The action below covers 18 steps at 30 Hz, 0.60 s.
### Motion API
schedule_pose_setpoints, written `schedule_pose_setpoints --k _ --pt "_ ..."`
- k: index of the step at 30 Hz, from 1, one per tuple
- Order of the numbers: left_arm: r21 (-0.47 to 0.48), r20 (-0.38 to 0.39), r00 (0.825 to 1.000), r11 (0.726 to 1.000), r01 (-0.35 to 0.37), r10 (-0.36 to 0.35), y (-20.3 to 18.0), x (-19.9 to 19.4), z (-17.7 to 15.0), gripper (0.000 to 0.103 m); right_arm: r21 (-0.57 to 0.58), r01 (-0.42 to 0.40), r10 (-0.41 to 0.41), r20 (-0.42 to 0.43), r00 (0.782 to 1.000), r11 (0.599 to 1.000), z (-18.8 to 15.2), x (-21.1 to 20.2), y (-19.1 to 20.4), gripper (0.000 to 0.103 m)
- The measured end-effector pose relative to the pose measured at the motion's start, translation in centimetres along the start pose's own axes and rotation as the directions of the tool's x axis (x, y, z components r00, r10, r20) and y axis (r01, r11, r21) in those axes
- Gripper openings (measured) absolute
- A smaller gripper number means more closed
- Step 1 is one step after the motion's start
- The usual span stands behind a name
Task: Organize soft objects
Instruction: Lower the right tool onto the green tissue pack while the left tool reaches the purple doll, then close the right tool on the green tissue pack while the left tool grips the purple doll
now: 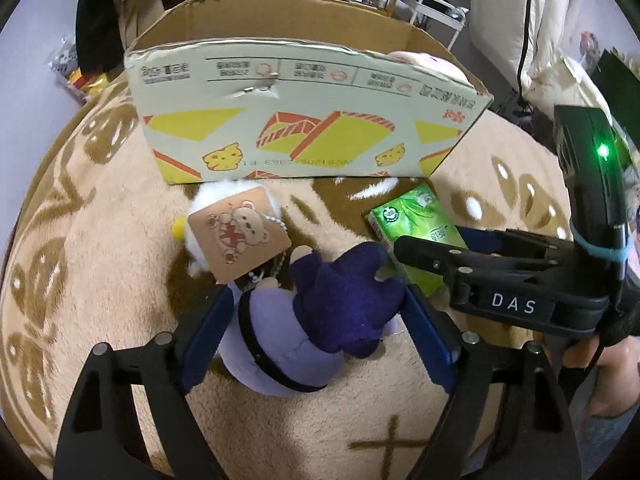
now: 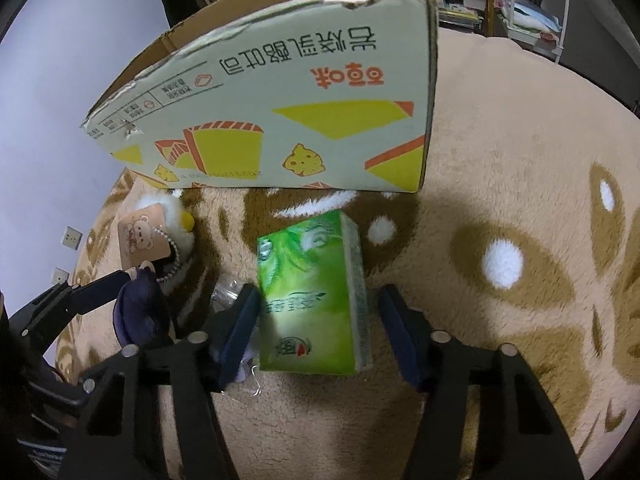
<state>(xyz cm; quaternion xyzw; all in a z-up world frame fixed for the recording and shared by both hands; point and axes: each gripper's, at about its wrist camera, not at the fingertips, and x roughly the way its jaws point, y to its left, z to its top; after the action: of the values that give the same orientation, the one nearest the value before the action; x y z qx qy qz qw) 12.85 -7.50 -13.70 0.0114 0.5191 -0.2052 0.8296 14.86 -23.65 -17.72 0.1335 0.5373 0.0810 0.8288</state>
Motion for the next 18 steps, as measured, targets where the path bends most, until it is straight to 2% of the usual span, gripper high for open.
schedule_pose_setpoints --k 8,18 --pt "0.040 0.032 0.999 0.999 -0.025 0.024 -0.7 -0.6 -0.3 0.075 -0.022 0.011 -0.010 0.016 1.000 1.000 0.0 0.0 1.0 0.055" --pt "0.037 0.021 0.999 0.999 -0.036 0.035 -0.5 -0.5 -0.3 0.076 -0.013 -0.004 0.004 0.015 1.000 1.000 -0.2 -0.6 -0.1 0.055"
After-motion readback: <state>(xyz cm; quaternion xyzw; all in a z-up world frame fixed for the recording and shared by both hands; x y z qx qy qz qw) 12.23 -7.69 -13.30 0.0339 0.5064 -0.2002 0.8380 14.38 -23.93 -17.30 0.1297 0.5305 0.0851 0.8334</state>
